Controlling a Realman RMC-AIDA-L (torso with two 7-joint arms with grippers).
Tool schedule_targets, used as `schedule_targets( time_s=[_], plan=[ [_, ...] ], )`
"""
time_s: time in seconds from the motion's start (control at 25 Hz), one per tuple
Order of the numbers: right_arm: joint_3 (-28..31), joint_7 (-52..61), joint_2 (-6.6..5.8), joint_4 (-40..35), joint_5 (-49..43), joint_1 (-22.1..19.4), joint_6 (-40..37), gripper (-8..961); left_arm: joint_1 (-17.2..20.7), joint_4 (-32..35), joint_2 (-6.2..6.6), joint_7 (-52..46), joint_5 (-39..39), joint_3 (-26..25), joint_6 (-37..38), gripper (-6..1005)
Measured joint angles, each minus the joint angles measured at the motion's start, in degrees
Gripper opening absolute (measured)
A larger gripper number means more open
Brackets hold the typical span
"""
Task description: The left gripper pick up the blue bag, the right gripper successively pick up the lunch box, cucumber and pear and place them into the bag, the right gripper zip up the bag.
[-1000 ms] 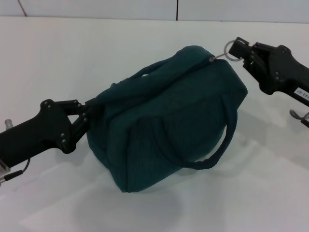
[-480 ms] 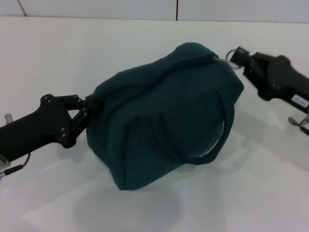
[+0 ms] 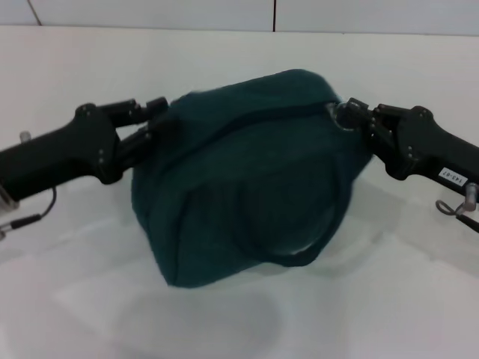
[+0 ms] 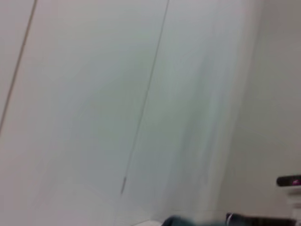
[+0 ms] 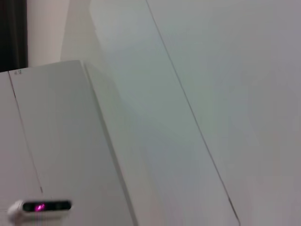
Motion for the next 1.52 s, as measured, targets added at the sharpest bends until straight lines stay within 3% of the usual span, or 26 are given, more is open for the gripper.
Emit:
schedule_targets(
  time_s=[0.12,0.32,0.6,1.0,1.24,1.52],
  plan=[
    [-0.6,-0.3,0.01,0.0,0.0,0.0,-0.1,11,-1.0,3.0,0.61,-4.8,0.2,0.1,1.2,262],
    [-1.2,-0.7,0.02,0.0,0.0,-0.2,-1.1,10,-3.5,8.9,0.95,-14.0,3.6,0.2,1.4,514],
    [-1.3,-1.5,0.01,0.0,0.0,-0.3,-2.2,10,-9.6,15.2,1.30,-28.9,13.2,0.1,-3.4,560],
    [-1.3,-2.1,0.01,0.0,0.3,-1.0,-2.6,10,-15.9,21.5,2.16,-47.7,28.2,1.5,-3.1,582],
    [-1.3,-2.2,0.01,0.0,0.4,-1.0,-2.7,10,-17.4,22.4,3.56,-55.2,29.2,9.1,-2.5,575],
    [-1.3,-2.2,0.06,0.0,0.3,-1.3,-3.3,11,-18.2,24.8,3.63,-58.1,28.9,9.2,0.3,556]
  ],
)
